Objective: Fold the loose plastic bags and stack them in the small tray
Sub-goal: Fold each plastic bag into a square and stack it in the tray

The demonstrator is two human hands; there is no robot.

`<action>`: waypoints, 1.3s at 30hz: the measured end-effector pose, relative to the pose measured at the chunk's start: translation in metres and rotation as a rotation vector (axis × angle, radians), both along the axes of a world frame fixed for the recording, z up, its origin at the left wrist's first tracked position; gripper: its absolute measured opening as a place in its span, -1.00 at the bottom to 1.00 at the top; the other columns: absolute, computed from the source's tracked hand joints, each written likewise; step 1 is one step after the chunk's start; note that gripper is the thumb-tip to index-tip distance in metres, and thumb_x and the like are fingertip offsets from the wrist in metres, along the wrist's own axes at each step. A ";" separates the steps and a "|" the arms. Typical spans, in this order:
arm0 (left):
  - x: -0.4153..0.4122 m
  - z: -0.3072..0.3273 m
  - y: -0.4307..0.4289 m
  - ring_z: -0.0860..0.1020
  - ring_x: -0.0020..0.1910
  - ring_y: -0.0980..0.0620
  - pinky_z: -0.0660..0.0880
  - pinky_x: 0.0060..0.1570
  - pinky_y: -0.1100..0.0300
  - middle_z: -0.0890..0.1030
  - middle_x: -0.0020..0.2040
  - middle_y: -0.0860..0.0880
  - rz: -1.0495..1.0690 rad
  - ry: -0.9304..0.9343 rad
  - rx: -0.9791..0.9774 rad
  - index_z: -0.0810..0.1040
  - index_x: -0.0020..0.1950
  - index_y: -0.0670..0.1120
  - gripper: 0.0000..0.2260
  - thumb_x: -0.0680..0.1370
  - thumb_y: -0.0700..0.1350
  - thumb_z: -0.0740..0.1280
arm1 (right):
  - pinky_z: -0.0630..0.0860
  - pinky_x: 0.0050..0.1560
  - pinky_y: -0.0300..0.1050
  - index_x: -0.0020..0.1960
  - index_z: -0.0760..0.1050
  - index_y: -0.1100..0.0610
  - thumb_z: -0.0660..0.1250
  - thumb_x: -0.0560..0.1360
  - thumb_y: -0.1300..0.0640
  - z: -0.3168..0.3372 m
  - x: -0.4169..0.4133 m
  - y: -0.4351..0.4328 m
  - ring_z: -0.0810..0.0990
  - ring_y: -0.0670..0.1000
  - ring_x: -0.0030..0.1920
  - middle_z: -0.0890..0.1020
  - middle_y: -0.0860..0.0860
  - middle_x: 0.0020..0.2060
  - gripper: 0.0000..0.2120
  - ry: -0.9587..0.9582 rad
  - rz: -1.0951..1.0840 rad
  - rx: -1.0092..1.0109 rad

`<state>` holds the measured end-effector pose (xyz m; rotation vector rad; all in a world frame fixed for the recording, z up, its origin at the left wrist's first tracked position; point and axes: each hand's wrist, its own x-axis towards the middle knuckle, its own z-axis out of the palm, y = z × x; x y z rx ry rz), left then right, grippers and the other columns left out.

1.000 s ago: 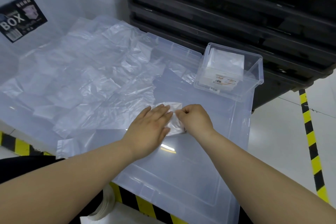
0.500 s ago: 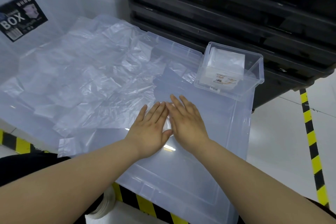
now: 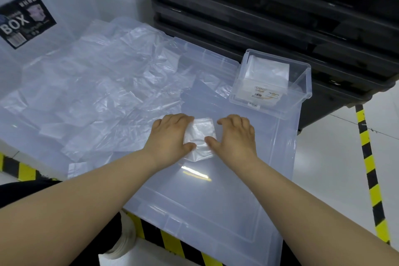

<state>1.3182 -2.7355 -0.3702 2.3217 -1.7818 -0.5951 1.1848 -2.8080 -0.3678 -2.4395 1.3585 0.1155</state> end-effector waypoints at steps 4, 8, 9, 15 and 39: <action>-0.002 0.006 -0.007 0.20 0.38 -0.01 0.06 0.24 0.18 0.29 0.39 0.02 0.047 0.037 0.029 0.17 0.46 0.02 -0.36 0.46 0.04 0.37 | 0.16 0.22 -0.14 0.24 0.39 0.09 0.31 0.46 -0.07 0.008 0.005 0.000 0.25 0.09 0.27 0.38 0.06 0.21 -0.58 0.032 -0.062 0.095; -0.002 0.008 -0.012 0.25 0.34 -0.04 0.13 0.25 0.14 0.35 0.32 -0.02 0.076 0.054 0.113 0.18 0.45 0.01 -0.31 0.40 0.04 0.43 | 0.18 0.11 -0.17 0.12 0.50 0.12 0.27 0.50 0.04 0.008 0.008 0.001 0.28 0.11 0.22 0.42 0.07 0.15 -0.75 0.028 -0.053 0.171; -0.002 0.008 -0.012 0.26 0.34 -0.04 0.13 0.26 0.14 0.36 0.31 -0.02 0.079 0.055 0.129 0.19 0.45 0.00 -0.30 0.40 0.05 0.44 | 0.17 0.08 -0.18 0.09 0.51 0.13 0.26 0.50 0.06 0.008 0.008 0.001 0.28 0.11 0.22 0.43 0.07 0.14 -0.78 0.015 -0.052 0.184; 0.002 0.010 -0.015 0.34 0.27 -0.06 0.18 0.20 0.16 0.46 0.21 -0.02 0.092 0.078 0.149 0.37 0.33 -0.01 -0.48 0.42 0.02 0.41 | 0.12 0.00 -0.18 0.03 0.53 0.16 0.25 0.51 0.10 0.007 0.005 0.002 0.28 0.10 0.19 0.46 0.04 0.13 -0.81 -0.041 0.007 0.170; -0.005 0.045 -0.009 0.49 -0.31 0.13 0.44 -0.39 0.45 0.50 -0.22 0.01 0.458 1.016 -0.388 0.43 -0.01 -0.07 -0.75 0.44 -0.35 0.37 | 0.55 -0.02 -0.08 0.04 0.43 0.18 0.28 0.50 0.27 0.025 -0.007 -0.014 0.59 0.08 -0.13 0.60 0.14 -0.08 -0.88 -0.813 -0.329 0.930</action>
